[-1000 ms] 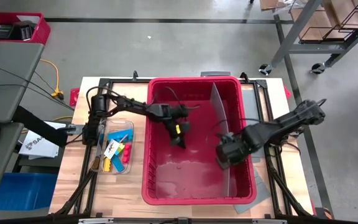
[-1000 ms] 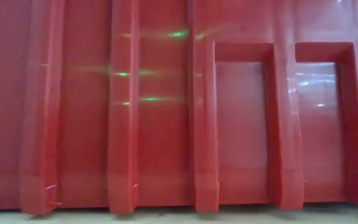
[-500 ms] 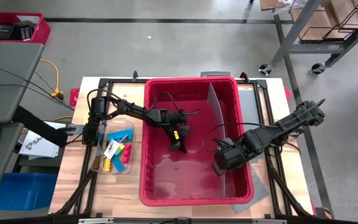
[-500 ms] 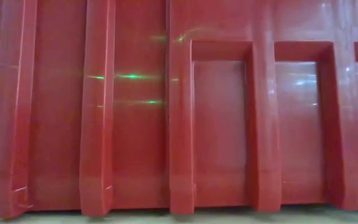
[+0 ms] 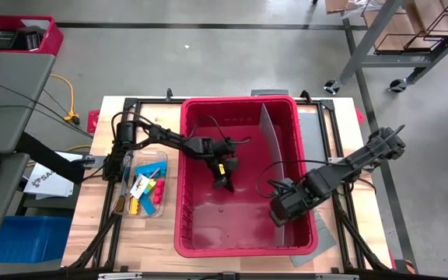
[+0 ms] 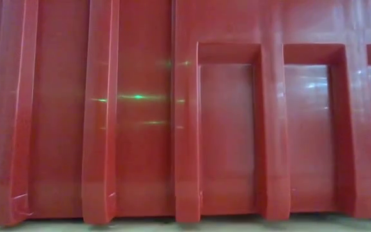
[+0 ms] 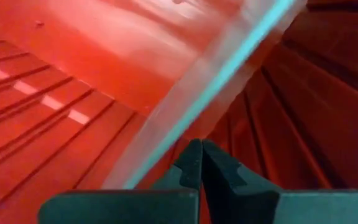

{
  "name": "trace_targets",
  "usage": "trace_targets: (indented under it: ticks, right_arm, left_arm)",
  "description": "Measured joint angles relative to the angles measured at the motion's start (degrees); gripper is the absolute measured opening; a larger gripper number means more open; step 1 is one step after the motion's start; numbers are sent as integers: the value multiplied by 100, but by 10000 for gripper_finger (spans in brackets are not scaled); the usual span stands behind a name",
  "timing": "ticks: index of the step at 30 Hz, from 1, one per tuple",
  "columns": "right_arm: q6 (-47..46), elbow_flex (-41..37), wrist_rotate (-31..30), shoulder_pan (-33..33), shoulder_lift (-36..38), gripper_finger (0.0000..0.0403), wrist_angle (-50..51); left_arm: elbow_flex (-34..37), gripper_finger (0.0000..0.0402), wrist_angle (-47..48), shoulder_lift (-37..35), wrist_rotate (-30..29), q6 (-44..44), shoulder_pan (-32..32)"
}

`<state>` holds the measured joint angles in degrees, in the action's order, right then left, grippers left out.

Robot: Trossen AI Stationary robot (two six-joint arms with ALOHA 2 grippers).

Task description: Sort Items/Unsort Items

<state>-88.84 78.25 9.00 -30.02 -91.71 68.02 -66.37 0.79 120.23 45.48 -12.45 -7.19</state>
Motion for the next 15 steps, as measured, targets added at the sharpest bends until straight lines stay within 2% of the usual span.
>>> trace_targets:
  ticks: [8, 15]
  right_arm:
    - [-157, -10, -238, -59, 47, 0, -485]
    - [-128, -7, -98, -89, 34, 0, -1096]
  left_arm:
    - [17, 0, 62, 14, -106, 68, 205]
    - [22, 0, -17, 24, -175, -103, 195]
